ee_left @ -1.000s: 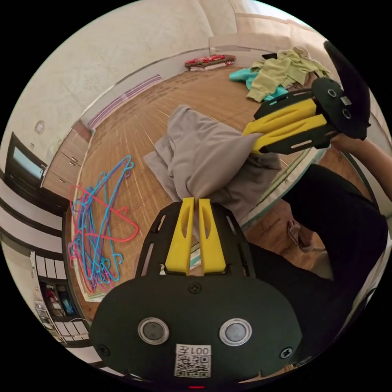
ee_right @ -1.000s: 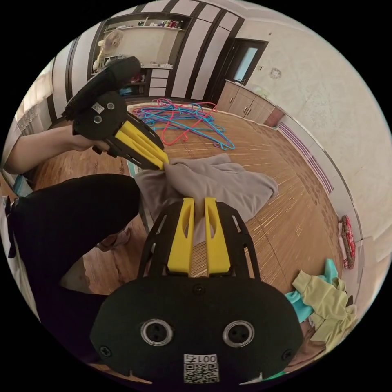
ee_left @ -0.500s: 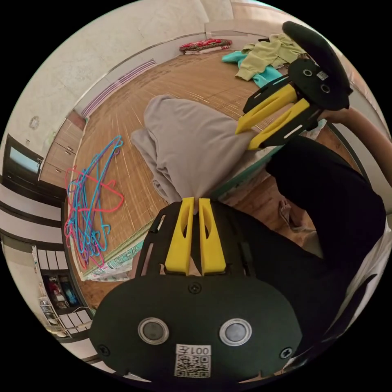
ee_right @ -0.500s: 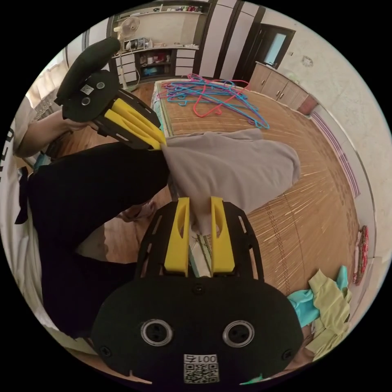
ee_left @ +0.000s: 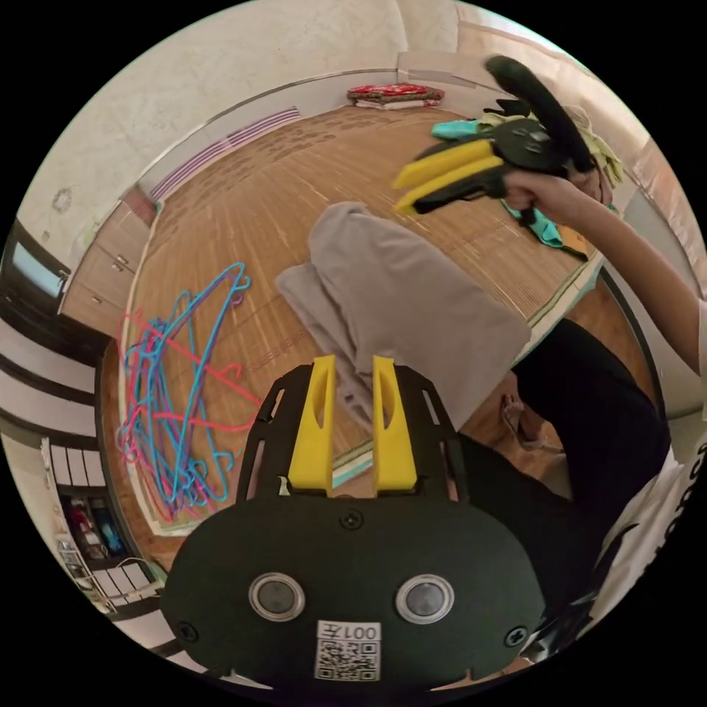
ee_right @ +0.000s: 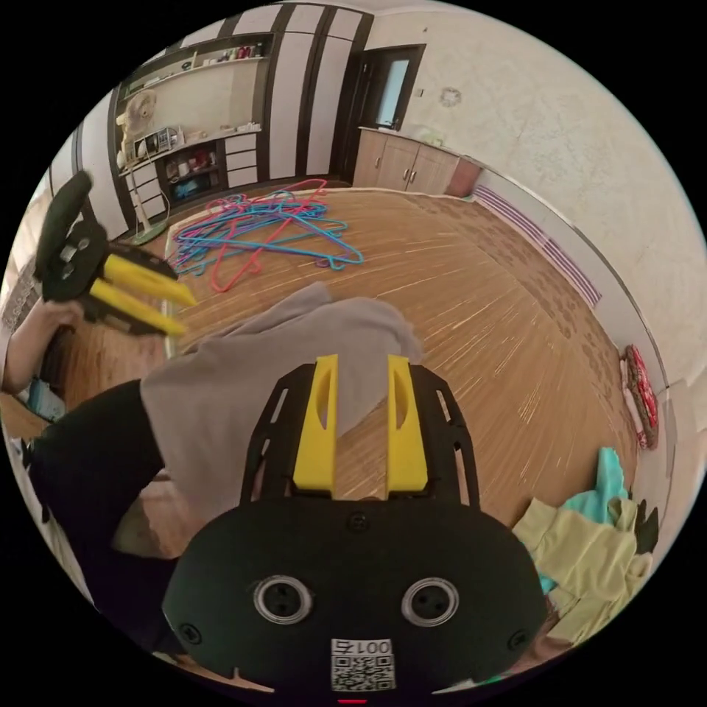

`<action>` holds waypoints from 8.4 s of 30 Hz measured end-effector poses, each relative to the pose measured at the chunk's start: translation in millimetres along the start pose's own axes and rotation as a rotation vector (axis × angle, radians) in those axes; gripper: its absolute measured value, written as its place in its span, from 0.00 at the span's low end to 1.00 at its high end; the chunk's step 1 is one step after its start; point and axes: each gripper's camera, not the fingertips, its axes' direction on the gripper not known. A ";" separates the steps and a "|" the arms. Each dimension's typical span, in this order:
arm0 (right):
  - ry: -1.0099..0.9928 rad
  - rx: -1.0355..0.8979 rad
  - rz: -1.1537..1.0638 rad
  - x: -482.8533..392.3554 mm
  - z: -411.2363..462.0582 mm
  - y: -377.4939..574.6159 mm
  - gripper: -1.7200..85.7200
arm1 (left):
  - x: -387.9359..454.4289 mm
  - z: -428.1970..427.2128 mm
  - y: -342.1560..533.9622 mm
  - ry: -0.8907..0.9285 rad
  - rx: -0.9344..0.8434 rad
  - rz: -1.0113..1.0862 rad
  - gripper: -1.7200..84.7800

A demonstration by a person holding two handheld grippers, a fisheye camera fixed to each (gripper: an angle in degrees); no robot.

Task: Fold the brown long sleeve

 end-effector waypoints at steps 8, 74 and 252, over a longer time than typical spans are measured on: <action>-0.174 -0.193 -0.065 57.8 117.8 -84.2 0.13 | -17.0 69.3 -6.6 0.036 -0.054 -0.054 0.08; -0.308 -0.026 0.078 -6.3 82.4 171.8 0.12 | -188.4 161.9 -18.1 -0.010 0.127 -0.222 0.05; 0.081 0.065 1.076 157.2 223.2 180.5 0.05 | -130.1 381.6 -179.4 0.016 0.071 -0.086 0.01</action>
